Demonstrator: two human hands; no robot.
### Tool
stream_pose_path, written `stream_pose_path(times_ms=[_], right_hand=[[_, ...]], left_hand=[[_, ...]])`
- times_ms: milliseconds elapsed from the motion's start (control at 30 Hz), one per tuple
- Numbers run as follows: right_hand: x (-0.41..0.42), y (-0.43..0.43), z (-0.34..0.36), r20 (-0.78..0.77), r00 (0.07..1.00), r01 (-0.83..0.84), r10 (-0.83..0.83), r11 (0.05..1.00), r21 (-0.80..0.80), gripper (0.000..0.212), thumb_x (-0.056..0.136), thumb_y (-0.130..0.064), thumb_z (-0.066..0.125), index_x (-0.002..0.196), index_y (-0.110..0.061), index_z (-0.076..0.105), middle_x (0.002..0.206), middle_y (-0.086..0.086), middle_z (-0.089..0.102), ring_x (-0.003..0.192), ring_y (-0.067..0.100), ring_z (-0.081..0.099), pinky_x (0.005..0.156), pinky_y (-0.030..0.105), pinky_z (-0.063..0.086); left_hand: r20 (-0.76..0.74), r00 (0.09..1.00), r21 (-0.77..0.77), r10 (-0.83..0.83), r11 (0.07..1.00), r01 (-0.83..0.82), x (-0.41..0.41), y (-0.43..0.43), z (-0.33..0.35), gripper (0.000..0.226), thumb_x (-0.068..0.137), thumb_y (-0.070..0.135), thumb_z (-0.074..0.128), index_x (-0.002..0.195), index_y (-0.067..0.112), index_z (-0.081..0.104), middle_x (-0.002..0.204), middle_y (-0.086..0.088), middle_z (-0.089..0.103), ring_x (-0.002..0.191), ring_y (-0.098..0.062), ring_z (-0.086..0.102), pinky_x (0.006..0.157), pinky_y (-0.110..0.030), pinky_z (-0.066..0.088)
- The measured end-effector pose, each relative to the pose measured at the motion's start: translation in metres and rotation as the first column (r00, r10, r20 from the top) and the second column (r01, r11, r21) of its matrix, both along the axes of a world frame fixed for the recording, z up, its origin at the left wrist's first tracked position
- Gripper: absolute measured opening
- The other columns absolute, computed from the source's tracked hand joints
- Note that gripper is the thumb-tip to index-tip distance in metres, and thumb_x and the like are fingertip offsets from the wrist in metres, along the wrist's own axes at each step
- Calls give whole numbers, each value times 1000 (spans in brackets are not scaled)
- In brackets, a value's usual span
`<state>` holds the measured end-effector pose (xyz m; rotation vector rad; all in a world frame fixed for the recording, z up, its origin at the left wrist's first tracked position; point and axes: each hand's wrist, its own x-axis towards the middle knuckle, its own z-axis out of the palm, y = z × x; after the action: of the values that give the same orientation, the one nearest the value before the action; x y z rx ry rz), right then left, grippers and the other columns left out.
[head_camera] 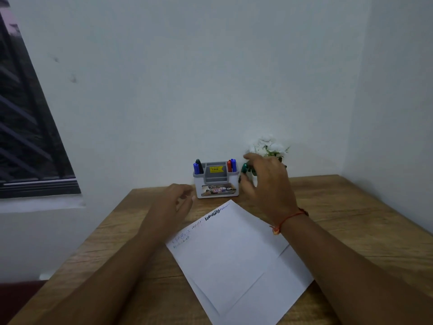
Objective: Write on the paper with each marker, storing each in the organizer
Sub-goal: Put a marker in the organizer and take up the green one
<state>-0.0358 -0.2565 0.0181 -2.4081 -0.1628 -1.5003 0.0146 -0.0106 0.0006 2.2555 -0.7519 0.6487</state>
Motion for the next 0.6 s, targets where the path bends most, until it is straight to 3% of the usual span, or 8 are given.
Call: stream_pose_path(times_ms=[167, 267, 400, 500, 600], right_hand=[[-2, 20, -1, 22, 998, -58, 60, 996, -62, 35, 84, -20, 72, 117, -12, 66, 96, 6, 68, 92, 24, 56, 80, 33, 43], [-1, 27, -3, 61, 995, -75, 85, 987, -139, 22, 84, -19, 69, 104, -10, 70, 95, 4, 69, 91, 26, 59, 80, 37, 47], [-3, 33, -1, 25, 979, -198, 201, 976, -96, 18, 95, -18, 56, 101, -5, 67, 95, 7, 64, 88, 25, 57, 78, 41, 50], [-7, 37, -1, -19, 961, -278, 277, 956, -97, 22, 100, -20, 48, 108, -5, 63, 93, 6, 63, 81, 22, 57, 71, 40, 51], [-7, 40, -4, -66, 955, -294, 289, 952, -82, 29, 103, -26, 43, 120, -11, 61, 95, 6, 62, 82, 19, 55, 69, 30, 47]], left_hand=[[10, 999, -59, -36, 998, 37, -12, -9, 7, 27, 95, 29, 59, 120, 19, 64, 100, 13, 62, 86, 3, 59, 68, -7, 43], [23, 997, -86, -73, 994, 74, -17, -12, 10, 24, 96, 30, 58, 116, 21, 65, 98, 13, 65, 87, 0, 61, 69, -13, 48], [20, 992, -112, -122, 986, 124, -20, -13, 10, 19, 98, 30, 55, 110, 22, 67, 97, 11, 69, 90, -4, 63, 74, -27, 54], [8, 987, -137, -160, 978, 159, -23, -13, 9, 22, 99, 39, 49, 107, 28, 66, 93, 17, 69, 89, -2, 64, 74, -24, 52], [6, 978, -169, -206, 964, 204, -26, -14, 8, 34, 96, 54, 39, 105, 32, 63, 88, 17, 68, 88, -4, 66, 75, -26, 52]])
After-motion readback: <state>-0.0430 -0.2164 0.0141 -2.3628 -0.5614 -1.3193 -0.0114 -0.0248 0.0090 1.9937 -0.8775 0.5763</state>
